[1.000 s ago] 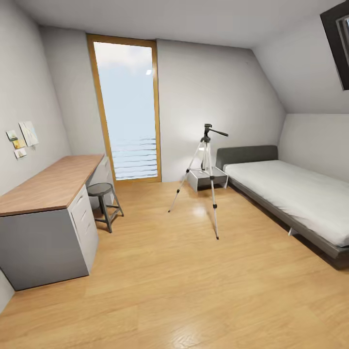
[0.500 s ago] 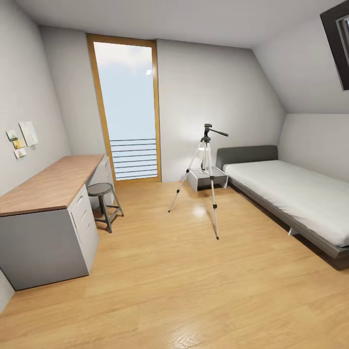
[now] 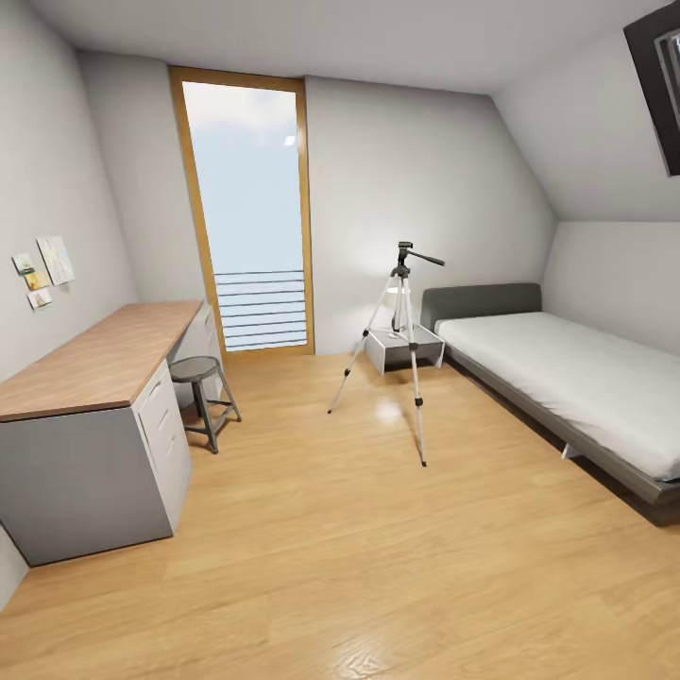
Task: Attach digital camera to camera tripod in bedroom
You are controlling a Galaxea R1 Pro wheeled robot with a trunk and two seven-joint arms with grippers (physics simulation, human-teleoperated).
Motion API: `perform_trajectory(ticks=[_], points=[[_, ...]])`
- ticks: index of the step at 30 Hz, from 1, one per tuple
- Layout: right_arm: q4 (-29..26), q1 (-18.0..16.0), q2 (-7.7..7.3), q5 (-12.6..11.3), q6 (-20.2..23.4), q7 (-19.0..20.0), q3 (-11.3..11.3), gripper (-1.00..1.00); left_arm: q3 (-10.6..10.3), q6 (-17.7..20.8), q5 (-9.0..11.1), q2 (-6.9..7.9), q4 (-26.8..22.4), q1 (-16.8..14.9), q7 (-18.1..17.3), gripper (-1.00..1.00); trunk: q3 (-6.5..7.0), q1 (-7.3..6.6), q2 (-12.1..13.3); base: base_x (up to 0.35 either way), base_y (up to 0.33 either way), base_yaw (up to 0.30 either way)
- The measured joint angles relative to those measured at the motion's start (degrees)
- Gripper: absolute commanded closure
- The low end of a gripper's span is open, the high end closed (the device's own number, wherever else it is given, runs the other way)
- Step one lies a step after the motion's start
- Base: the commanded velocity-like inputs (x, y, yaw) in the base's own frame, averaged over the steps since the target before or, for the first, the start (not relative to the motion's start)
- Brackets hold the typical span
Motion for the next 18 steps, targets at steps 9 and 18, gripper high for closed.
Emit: perform_trajectory(ticks=[9,18], points=[[-0.95,-0.98,0.1,-0.01,-0.2,0.0,-0.06,-1.0,0.05,0.01,0.04,0.24,-0.47,-0.32,0.25,-1.0,0.01,0.0,0.0,0.0,0.0,0.0],[-1.58,-1.58,0.09,-0.01,-0.4,-0.01,-0.1,-1.0,0.08,-0.12,-0.02,0.51,-1.76,-0.49,0.38,-1.0,0.01,0.0,0.01,0.0,0.0,0.0]])
